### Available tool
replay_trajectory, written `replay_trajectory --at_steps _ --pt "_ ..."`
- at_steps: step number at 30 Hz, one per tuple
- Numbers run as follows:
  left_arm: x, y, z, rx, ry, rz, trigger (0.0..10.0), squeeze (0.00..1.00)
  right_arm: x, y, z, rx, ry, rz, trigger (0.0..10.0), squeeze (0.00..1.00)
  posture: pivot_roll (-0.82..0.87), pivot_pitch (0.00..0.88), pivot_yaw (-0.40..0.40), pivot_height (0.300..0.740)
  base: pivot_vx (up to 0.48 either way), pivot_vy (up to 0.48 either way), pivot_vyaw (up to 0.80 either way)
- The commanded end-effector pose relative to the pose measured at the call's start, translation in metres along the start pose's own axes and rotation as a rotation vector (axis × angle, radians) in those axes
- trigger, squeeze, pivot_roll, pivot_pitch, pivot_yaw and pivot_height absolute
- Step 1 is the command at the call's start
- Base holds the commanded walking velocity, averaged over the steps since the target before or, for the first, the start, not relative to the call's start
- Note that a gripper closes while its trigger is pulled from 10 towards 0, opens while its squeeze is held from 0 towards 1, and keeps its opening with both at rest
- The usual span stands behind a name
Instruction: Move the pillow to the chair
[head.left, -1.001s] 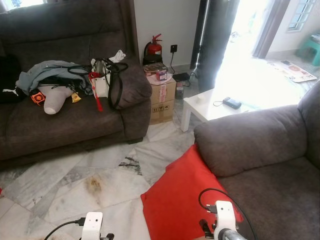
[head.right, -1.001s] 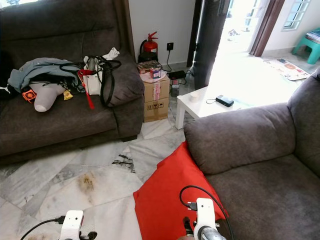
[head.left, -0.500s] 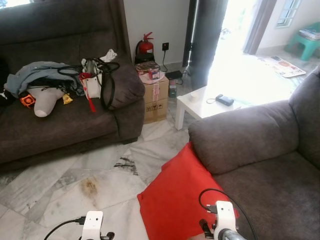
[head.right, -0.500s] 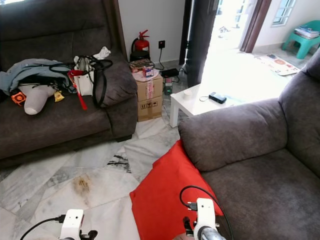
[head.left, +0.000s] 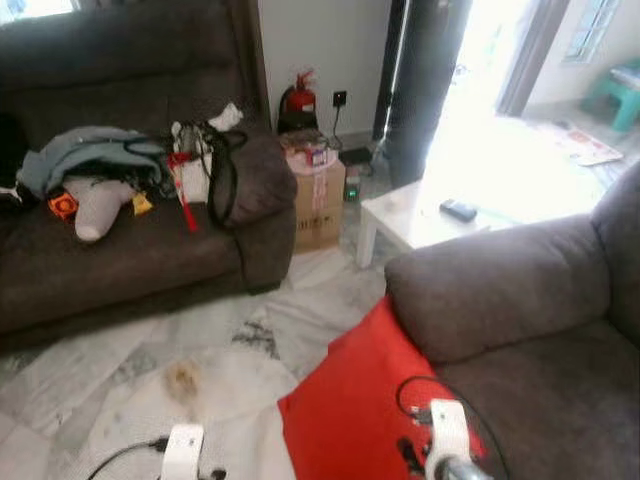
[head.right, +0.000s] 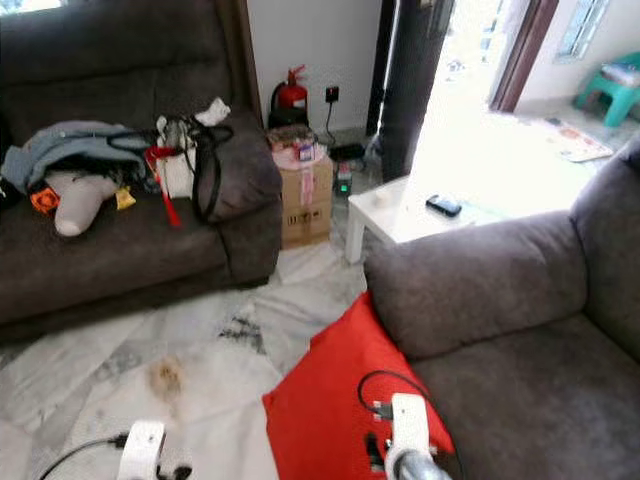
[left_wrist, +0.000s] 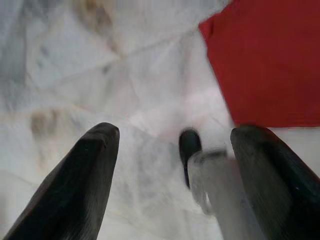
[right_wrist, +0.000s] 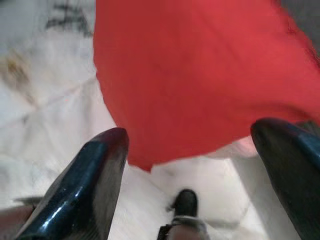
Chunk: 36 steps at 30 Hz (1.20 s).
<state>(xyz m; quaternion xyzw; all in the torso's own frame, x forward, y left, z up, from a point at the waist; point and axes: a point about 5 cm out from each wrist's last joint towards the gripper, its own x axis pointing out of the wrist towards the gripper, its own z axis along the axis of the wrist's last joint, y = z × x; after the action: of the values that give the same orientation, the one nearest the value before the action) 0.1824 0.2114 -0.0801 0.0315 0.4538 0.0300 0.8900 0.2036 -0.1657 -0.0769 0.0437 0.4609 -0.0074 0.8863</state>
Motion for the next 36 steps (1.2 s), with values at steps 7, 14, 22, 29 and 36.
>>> replay_trajectory --at_steps 7,14,22,29,36 --pt "0.0007 -0.0074 0.0007 0.002 -0.001 -0.019 10.0 0.00 -0.0014 -0.0099 -0.0031 -0.004 0.010 -0.031 10.0 0.00 0.03 0.000 0.000 0.740 0.279 0.000 0.00" --pt "0.0007 -0.0078 0.0016 -0.001 -0.012 -0.021 10.0 0.00 -0.0015 -0.0105 -0.0032 -0.002 0.008 -0.037 10.0 0.00 0.03 0.000 0.000 0.740 0.079 0.000 0.00" --pt "0.0005 -0.0065 0.0014 -0.026 -0.019 0.000 10.0 0.00 -0.0015 -0.0106 -0.0026 0.007 -0.001 -0.048 10.0 0.00 0.04 0.000 -0.002 0.740 0.000 0.000 0.00" --pt "0.0004 -0.0057 0.0013 -0.023 -0.020 0.011 10.0 0.00 -0.0015 -0.0101 -0.0025 0.010 -0.004 -0.041 10.0 0.00 0.04 0.000 -0.003 0.740 0.000 0.000 0.00" --pt "0.0005 -0.0050 0.0014 -0.006 -0.017 0.016 10.0 0.00 -0.0014 -0.0099 -0.0024 0.016 -0.007 -0.046 10.0 0.00 0.04 0.000 -0.002 0.740 0.000 0.000 0.00"
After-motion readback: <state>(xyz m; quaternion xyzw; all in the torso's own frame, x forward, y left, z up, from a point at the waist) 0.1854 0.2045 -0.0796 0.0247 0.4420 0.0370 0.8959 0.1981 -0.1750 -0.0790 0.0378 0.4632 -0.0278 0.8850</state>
